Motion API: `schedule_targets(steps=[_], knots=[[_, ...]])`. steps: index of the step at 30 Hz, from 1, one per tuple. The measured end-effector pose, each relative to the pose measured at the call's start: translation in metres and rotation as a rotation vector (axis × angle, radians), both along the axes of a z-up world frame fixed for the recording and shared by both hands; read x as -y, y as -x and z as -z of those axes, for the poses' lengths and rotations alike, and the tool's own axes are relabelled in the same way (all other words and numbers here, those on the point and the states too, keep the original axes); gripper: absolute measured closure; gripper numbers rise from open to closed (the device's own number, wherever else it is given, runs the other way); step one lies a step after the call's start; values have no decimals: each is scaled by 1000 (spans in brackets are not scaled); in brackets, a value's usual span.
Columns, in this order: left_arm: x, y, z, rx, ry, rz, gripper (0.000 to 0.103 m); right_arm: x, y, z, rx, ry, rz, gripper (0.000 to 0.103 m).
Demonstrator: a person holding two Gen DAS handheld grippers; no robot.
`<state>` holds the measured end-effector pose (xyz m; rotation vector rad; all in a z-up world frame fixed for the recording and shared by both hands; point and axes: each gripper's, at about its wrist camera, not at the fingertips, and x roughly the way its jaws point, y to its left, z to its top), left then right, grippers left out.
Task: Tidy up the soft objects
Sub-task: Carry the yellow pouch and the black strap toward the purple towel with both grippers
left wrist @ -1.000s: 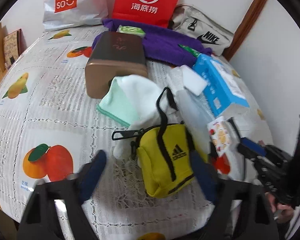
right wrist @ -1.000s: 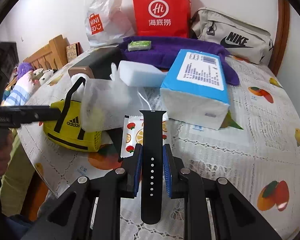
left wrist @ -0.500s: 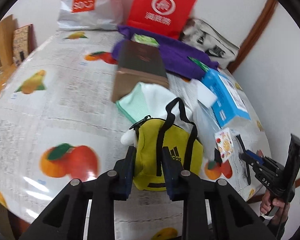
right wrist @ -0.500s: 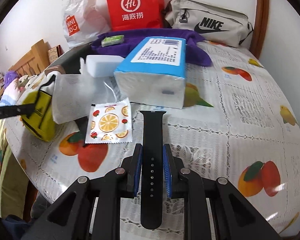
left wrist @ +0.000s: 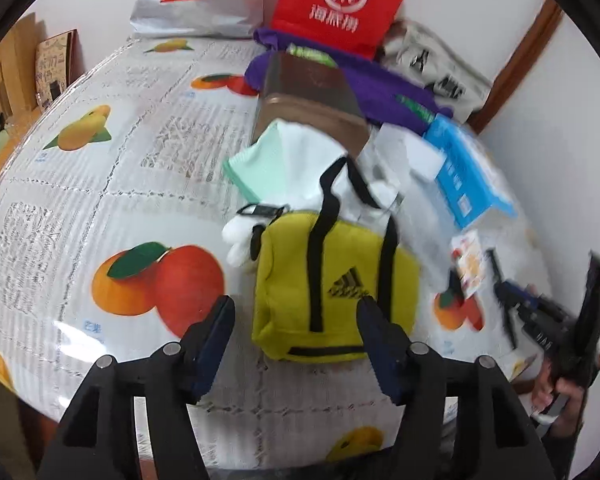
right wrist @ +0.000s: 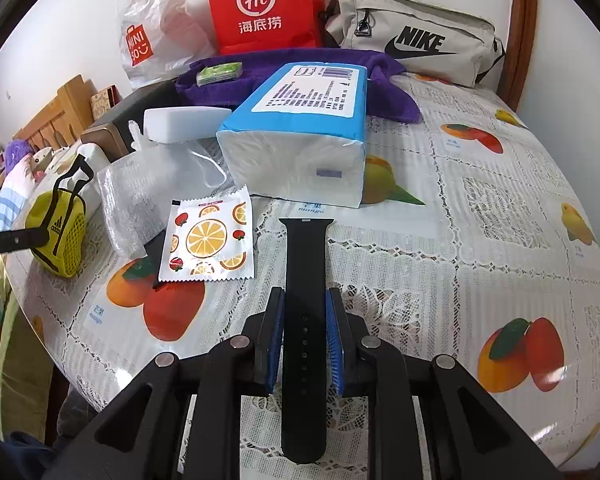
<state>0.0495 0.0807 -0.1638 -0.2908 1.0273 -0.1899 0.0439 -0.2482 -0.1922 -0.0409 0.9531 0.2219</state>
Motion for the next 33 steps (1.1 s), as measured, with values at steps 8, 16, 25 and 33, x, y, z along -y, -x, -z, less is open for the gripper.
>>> schedule_targets(steps=[8, 16, 25, 33], knots=[[3, -1, -8, 45, 56, 36, 84, -2, 0, -2, 15, -16, -12, 83], [-4, 12, -41, 139, 92, 28, 88, -3, 4, -18, 48, -18, -14, 83], [-9, 15, -71, 218, 85, 25, 88, -4, 6, -38, 88, -26, -18, 83], [-8, 3, -86, 239, 63, 12, 88, -3, 2, -57, 107, -32, -11, 83]])
